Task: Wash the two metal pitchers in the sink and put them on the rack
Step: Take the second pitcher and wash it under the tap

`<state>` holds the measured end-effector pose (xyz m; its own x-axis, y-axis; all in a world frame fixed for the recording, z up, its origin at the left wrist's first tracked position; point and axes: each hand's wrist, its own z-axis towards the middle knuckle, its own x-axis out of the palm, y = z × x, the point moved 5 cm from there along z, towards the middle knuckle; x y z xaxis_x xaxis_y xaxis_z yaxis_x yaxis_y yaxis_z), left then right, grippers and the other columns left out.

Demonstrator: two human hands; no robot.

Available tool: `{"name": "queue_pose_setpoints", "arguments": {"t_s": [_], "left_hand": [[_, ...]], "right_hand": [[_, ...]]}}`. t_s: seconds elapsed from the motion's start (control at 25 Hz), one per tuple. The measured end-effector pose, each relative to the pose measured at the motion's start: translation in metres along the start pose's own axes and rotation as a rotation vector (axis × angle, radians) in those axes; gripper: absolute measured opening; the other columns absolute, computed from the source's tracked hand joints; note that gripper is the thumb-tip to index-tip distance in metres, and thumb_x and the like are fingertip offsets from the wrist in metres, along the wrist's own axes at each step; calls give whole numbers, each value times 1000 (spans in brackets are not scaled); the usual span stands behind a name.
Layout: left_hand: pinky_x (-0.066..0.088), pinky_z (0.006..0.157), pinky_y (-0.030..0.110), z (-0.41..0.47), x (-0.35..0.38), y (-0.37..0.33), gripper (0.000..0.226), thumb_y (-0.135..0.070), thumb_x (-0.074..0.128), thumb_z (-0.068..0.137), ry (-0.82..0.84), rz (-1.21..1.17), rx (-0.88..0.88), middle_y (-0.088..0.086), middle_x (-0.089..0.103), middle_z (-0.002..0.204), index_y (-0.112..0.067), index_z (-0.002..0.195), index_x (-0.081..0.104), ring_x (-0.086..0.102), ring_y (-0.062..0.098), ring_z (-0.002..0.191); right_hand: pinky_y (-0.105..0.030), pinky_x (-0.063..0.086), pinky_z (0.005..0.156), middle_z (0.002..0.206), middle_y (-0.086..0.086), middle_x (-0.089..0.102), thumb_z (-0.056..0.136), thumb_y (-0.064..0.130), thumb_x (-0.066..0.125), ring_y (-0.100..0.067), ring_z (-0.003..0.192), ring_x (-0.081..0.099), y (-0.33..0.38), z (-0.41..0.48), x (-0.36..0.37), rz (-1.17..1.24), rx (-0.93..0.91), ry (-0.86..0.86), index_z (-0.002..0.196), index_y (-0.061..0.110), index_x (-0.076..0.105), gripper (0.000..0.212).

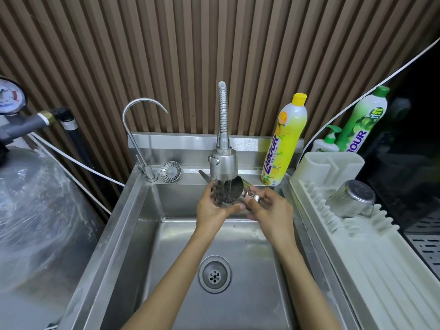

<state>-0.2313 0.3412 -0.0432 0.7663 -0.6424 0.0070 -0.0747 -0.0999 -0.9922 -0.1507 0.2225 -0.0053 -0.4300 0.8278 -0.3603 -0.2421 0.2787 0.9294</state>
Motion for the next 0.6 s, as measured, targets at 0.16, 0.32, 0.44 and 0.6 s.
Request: {"name": "queue_pose_setpoints", "arguments": {"t_s": [0.16,0.32,0.44,0.6], "left_hand": [[48,90,27,6,-11,-28,86,-13,83,44,-134,201,225,6,62,115,-12,123,50,60,21,105],[35,83,15,-2,-23,-49,79,-3,80,51,-196,439,306,-1,50,113,-10,124,50,47,13,104],[44,77,24,3,-45,-23,58,9,70,61,-119,148,1,5,59,103,-14,110,52,55,20,96],[58,60,20,-7,-49,49,41,24,35,80,54,-252,-473,12,63,88,-5,105,51,65,20,75]], "right_hand": [[-39,61,66,114,-9,63,88,4,58,-18,91,68,-13,3,27,619,224,183,66,11,51,23],[-37,58,74,83,-17,64,89,13,57,-25,68,70,-20,0,56,756,386,330,68,12,46,24],[-37,56,76,80,-19,65,84,17,64,-32,70,64,-9,9,55,309,268,227,62,15,49,26],[-34,45,77,92,-16,69,87,22,56,-36,90,61,19,6,61,-567,-88,237,85,14,57,8]]}}
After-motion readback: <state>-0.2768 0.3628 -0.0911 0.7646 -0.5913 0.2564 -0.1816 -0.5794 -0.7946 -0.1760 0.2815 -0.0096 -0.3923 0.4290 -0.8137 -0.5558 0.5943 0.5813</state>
